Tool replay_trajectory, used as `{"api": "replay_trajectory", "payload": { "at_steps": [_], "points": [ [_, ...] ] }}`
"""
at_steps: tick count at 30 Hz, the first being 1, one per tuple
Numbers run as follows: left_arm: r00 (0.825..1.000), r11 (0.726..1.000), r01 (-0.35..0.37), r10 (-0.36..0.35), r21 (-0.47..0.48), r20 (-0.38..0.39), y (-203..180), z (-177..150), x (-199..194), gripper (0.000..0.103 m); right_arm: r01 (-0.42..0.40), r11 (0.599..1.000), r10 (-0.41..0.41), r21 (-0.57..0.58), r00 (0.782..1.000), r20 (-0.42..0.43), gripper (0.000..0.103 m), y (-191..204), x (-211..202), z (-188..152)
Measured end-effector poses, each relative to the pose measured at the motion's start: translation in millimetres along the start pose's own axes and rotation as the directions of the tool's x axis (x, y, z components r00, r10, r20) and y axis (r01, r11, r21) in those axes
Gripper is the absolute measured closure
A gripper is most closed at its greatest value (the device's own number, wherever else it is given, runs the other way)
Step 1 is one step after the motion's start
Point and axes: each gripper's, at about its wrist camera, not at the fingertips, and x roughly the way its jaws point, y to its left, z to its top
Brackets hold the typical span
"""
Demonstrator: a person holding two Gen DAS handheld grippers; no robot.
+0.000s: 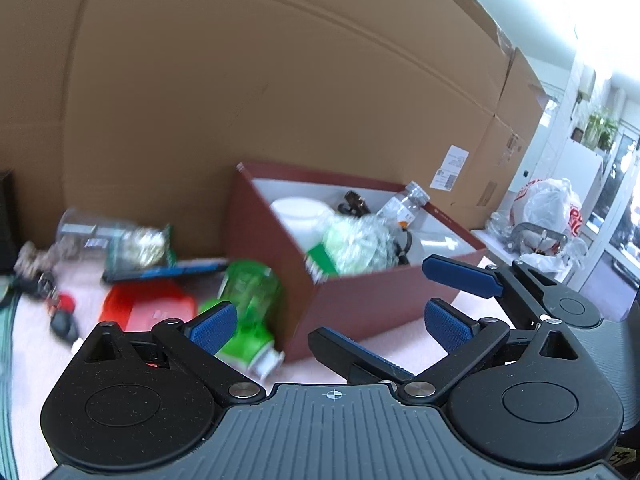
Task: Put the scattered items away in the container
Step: 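Open the left gripper to release the green box and withdraw, then grasp the green plug-in repeller by its base with the left gripper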
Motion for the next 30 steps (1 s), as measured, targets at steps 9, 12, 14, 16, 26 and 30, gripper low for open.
{"api": "replay_trajectory", "payload": {
  "at_steps": [9, 12, 14, 16, 26, 30],
  "points": [
    [0.997, 0.998, -0.065, 0.065, -0.002, -0.031, 20, -37, -16, 0.000, 0.004, 1.000, -0.005, -0.024, 0.998, -0.063, 0.001, 54, -2, -33],
    [0.997, 0.998, -0.065, 0.065, -0.003, -0.029, 29, -33, -11, 0.000, 0.000, 0.999, -0.004, -0.036, 0.994, -0.112, 0.001, 62, 6, -43],
    [0.997, 0.998, -0.062, 0.063, 0.006, -0.037, 34, -29, -5, 0.000, 0.007, 0.999, -0.014, -0.053, 0.991, -0.130, 0.002, 65, 12, -45],
    [0.997, 0.998, -0.058, 0.060, 0.035, -0.043, 37, -25, 3, 0.001, 0.014, 0.998, -0.022, -0.056, 0.989, -0.144, 0.005, 65, 18, -45],
    [0.994, 0.991, -0.029, 0.042, 0.132, -0.097, 47, -8, 49, 0.013, 0.000, 0.998, 0.014, 0.062, 0.974, -0.224, 0.030, 42, 45, -41],
    [0.994, 0.992, -0.017, 0.030, 0.124, -0.104, 53, -2, 64, 0.013, -0.015, 0.994, 0.043, 0.112, 0.967, -0.252, 0.036, 33, 54, -40]
  ]
}}
